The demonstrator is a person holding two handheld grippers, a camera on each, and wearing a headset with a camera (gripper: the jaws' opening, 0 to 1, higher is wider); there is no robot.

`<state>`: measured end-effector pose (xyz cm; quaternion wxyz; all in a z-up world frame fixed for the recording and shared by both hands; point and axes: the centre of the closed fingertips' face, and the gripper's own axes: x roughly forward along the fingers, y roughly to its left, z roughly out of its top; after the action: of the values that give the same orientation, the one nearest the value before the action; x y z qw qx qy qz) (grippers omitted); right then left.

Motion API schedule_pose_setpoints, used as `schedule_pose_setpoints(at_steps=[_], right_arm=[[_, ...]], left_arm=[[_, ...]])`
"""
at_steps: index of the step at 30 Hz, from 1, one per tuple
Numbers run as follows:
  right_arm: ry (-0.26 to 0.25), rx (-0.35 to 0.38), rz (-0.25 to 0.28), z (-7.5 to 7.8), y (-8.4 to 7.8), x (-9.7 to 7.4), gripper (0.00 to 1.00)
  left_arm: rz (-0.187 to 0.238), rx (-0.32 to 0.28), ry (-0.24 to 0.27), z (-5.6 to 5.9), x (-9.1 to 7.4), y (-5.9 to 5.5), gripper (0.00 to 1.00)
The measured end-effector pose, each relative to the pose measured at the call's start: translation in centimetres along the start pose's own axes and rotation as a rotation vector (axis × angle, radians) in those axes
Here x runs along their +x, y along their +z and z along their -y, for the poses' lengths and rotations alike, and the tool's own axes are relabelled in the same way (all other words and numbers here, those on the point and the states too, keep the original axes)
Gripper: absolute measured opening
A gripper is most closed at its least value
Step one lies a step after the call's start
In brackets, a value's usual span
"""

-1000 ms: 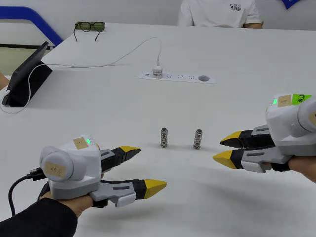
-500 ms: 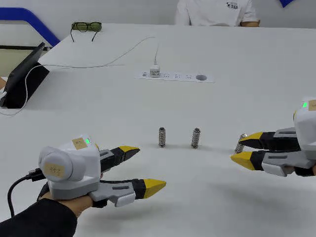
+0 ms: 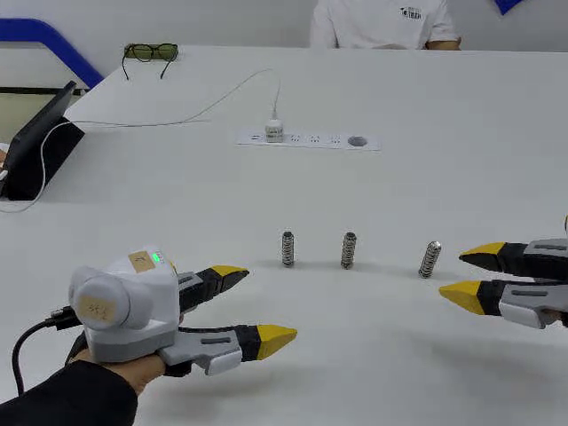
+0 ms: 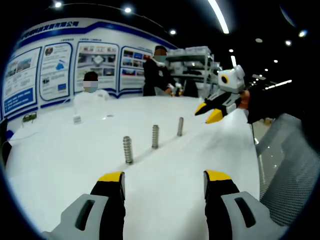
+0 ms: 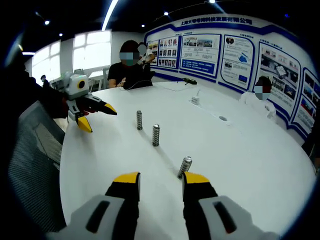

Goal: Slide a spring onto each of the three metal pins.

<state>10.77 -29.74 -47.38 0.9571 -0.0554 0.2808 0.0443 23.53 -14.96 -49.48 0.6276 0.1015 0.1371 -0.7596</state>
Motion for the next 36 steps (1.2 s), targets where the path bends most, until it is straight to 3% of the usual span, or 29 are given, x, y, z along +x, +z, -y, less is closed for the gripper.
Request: schedule_pose_setpoints(at_steps=[18, 36], right_arm=[[-0.024, 0.024, 0.019, 0.5, -1.6, -0.8, 0.53], [-0.032, 0.027, 0.040, 0.3, -1.6, -0.8, 0.64]], left_arm=[[-0.001, -0.011, 0.006, -0.1, -0.1, -0.2, 0.65], [0.000, -0.018, 0.012, -0.4, -0.1, -0.4, 0.65]])
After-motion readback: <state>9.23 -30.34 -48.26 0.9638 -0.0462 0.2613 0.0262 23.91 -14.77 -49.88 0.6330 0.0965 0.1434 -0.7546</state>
